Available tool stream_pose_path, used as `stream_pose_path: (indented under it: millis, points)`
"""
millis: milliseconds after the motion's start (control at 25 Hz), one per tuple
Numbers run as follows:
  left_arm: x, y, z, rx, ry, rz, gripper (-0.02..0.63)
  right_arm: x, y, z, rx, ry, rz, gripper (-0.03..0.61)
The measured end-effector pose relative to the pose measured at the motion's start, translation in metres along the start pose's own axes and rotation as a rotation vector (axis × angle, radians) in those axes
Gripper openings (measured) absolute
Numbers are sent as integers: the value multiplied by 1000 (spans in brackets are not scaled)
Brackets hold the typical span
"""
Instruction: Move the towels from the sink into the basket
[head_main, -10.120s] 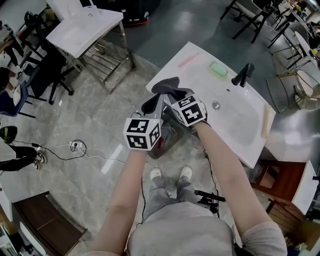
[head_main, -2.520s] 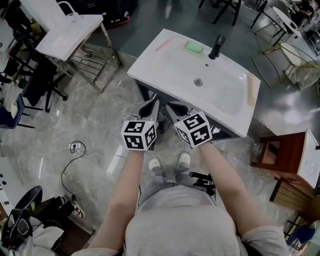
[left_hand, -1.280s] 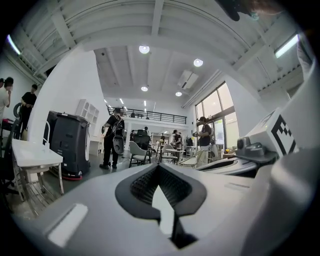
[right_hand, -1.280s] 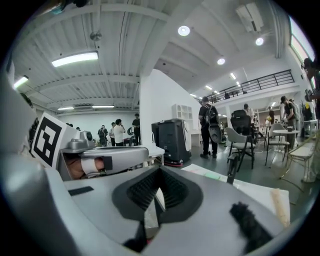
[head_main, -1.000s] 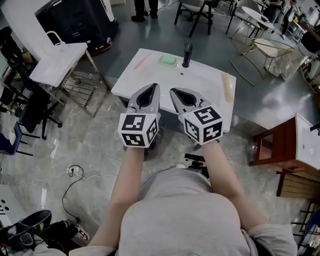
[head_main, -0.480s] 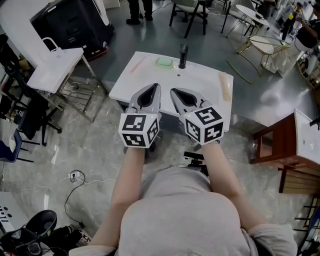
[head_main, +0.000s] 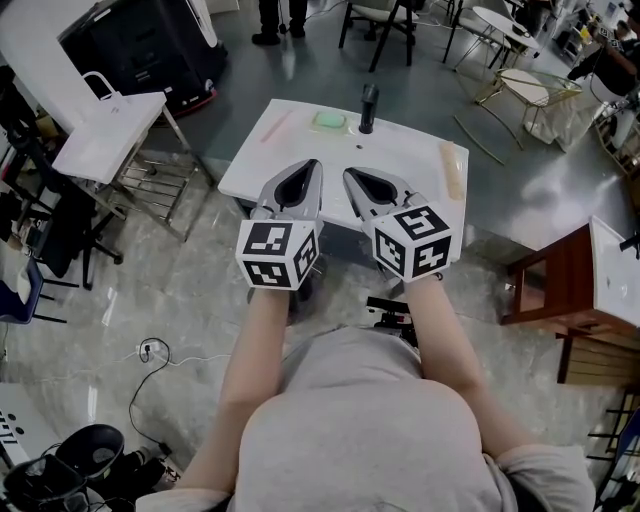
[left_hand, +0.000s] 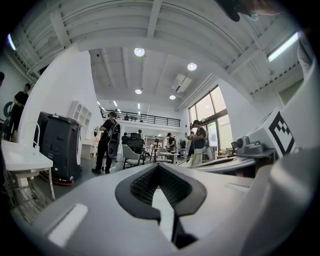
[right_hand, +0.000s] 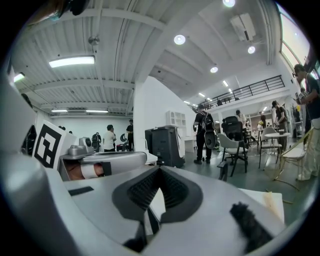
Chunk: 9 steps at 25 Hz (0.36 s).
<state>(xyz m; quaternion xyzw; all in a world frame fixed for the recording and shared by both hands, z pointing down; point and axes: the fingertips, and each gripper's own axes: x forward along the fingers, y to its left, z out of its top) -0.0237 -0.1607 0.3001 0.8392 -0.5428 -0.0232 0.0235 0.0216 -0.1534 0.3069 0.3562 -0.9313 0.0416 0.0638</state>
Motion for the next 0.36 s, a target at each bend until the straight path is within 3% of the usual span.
stream_pose_path:
  millis: [360]
  points:
    - [0, 4, -3, -4, 10, -12, 6, 6, 2, -2, 7, 0, -5, 17]
